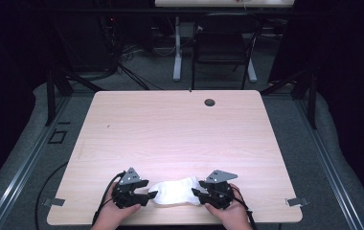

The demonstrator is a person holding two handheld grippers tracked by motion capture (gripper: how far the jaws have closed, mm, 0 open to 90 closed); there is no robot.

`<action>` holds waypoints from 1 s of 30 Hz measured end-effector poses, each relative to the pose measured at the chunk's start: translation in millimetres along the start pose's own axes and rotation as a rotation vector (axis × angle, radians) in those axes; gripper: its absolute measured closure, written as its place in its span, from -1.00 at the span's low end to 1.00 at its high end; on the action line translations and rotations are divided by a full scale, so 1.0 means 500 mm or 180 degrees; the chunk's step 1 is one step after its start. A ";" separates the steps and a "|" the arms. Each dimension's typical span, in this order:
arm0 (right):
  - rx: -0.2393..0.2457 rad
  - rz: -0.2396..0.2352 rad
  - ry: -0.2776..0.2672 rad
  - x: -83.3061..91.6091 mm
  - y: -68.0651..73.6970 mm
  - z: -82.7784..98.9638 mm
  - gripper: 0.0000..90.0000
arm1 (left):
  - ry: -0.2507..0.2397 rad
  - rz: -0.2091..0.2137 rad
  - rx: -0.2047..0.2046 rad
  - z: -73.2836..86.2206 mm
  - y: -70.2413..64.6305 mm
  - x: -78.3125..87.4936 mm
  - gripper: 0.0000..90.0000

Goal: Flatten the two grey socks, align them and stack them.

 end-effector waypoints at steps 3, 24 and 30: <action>-0.0043 -0.0007 -0.0043 0.003 -0.003 -0.002 0.27 | -0.0034 -0.0023 0.0051 -0.005 0.010 0.002 -0.06; -0.0411 0.0384 -0.0284 0.063 -0.105 0.008 0.18 | -0.0168 -0.0384 0.0419 -0.003 0.130 0.026 -0.08; -0.0437 0.0465 -0.0264 0.058 -0.118 0.015 0.18 | -0.0163 -0.0457 0.0522 0.002 0.151 0.024 -0.08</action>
Point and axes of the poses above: each handheld gripper's, and its own axes: x roughly backward along the jaws, z roughly out of its underside, y roughly to its left, the point moved 8 cm from there along -x, roughly forward along the jaws, and after that the axes turned 8 degrees about -z, right-handed, at the moved point
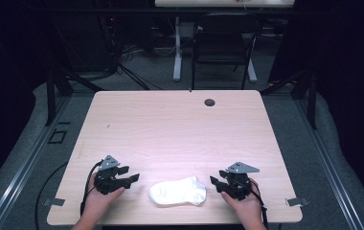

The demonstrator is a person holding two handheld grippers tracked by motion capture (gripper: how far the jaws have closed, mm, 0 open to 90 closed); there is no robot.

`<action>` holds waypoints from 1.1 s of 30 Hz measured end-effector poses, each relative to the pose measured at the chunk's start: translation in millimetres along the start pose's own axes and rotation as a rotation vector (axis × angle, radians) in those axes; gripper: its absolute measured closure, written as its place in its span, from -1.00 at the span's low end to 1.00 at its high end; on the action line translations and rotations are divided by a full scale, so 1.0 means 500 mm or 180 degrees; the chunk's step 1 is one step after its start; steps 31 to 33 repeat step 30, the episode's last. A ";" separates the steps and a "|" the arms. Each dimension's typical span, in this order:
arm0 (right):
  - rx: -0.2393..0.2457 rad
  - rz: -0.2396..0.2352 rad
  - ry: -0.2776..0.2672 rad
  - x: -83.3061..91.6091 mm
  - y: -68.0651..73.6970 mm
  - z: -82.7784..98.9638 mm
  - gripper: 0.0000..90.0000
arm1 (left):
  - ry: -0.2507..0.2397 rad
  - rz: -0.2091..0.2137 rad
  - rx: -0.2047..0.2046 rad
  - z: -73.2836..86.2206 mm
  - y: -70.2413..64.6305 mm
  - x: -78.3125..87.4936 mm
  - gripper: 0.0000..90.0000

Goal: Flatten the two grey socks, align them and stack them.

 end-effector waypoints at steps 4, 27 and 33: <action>-0.0052 0.0070 -0.0026 0.001 -0.014 0.002 0.18 | 0.0016 -0.0020 0.0110 0.001 0.013 -0.005 -0.09; -0.0143 0.0118 -0.0048 -0.003 -0.025 0.007 0.17 | 0.0067 0.0026 0.0334 0.007 0.029 -0.009 -0.10; -0.0120 0.0112 -0.0023 -0.002 -0.025 0.007 0.17 | 0.0066 0.0024 0.0304 0.006 0.026 -0.011 -0.11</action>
Point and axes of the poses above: each handheld gripper's, and its own axes: x roughly backward along the jaws, z roughly out of its underside, y roughly to its left, the point moved 8 cm from there along -x, roughly forward along the jaws, and after that the axes turned 8 degrees about -z, right-handed, at the moved point
